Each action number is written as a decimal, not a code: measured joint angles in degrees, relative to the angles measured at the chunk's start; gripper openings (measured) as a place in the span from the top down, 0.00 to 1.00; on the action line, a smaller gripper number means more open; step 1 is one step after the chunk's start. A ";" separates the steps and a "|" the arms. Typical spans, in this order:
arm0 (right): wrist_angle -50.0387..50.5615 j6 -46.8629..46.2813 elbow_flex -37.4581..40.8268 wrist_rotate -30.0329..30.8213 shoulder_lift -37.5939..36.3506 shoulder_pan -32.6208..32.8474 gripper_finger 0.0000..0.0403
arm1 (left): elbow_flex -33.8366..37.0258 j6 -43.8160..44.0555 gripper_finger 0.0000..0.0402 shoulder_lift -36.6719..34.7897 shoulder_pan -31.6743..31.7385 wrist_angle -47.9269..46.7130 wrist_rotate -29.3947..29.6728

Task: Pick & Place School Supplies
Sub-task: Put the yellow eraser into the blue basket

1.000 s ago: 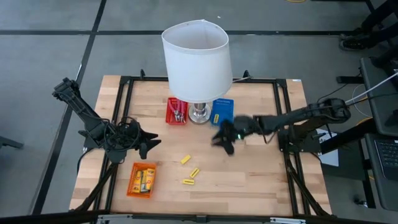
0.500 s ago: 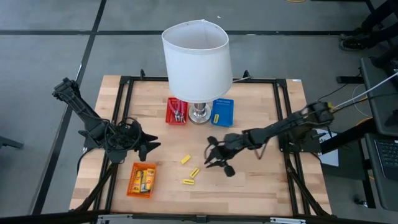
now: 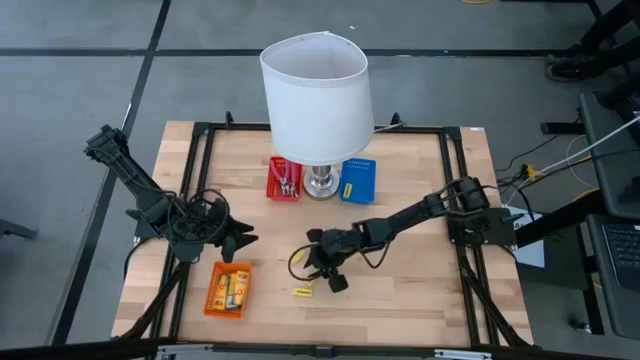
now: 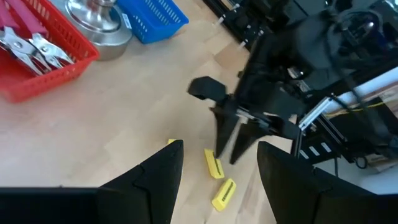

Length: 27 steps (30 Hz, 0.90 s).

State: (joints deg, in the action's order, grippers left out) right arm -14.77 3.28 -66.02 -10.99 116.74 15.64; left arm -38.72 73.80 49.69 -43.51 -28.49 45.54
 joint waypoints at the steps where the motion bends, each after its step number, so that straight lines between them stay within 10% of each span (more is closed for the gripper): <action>1: 0.61 -0.62 0.01 0.10 0.21 -0.01 0.64 | 0.00 0.00 0.50 0.00 0.00 0.01 -0.45; 12: 4.83 5.19 0.66 -1.42 0.12 0.66 0.42 | 0.00 0.24 0.50 0.00 0.00 0.03 -1.68; 27: 4.60 6.08 0.66 0.48 3.82 1.06 0.48 | 0.00 1.05 0.50 0.00 0.00 0.05 -1.63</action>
State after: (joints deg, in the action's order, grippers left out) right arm -10.17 9.35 -65.36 -10.52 120.55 16.70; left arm -38.72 74.85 49.69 -43.51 -28.45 43.92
